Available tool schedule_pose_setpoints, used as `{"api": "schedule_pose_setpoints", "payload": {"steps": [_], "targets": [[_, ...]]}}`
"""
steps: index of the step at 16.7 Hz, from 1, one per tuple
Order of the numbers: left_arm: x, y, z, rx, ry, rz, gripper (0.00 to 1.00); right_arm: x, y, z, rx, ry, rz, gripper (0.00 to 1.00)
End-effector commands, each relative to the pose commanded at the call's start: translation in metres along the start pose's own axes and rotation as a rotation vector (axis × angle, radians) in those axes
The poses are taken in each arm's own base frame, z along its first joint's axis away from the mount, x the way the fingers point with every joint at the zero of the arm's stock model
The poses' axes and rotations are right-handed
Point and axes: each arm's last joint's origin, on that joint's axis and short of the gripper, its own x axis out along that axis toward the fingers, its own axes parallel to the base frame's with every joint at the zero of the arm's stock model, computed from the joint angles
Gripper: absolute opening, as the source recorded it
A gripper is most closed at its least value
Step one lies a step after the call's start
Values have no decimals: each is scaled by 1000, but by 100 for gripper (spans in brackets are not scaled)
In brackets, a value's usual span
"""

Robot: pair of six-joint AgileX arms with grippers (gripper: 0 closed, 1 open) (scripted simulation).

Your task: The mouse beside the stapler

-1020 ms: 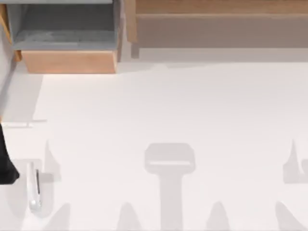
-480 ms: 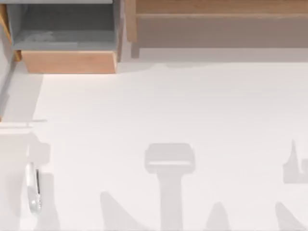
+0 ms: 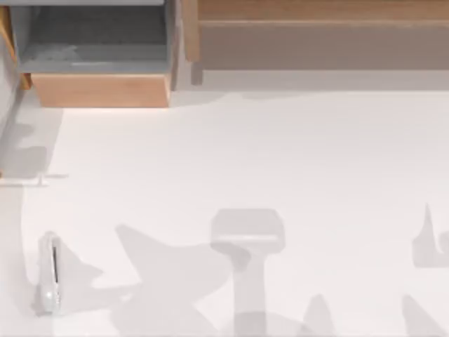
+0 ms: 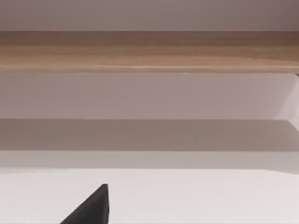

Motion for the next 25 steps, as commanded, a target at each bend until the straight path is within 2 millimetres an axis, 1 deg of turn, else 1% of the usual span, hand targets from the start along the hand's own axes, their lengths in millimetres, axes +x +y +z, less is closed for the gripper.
{"api": "schedule_pose_setpoints", "payload": {"steps": [2,4,7,9,12,15,18,20,22,25], "targets": [[23,19,29,19,86,-22,100,0,0,0,0,0,0,100],[53,35,53,35,173,-52,100,0,0,0,0,0,0,100],[107,54,74,55,310,-104,100,0,0,0,0,0,0,100],[145,62,79,66,400,-140,100,0,0,0,0,0,0,100],[199,66,77,82,519,-190,100,0,0,0,0,0,0,100],[242,63,71,102,604,-233,100,0,0,0,0,0,0,100],[273,58,64,119,655,-265,100,0,0,0,0,0,0,100],[286,56,60,125,673,-280,100,0,0,0,0,0,0,100],[294,54,58,127,681,-288,100,0,0,0,0,0,0,100],[297,53,57,128,683,-291,100,0,0,0,0,0,0,100]]}}
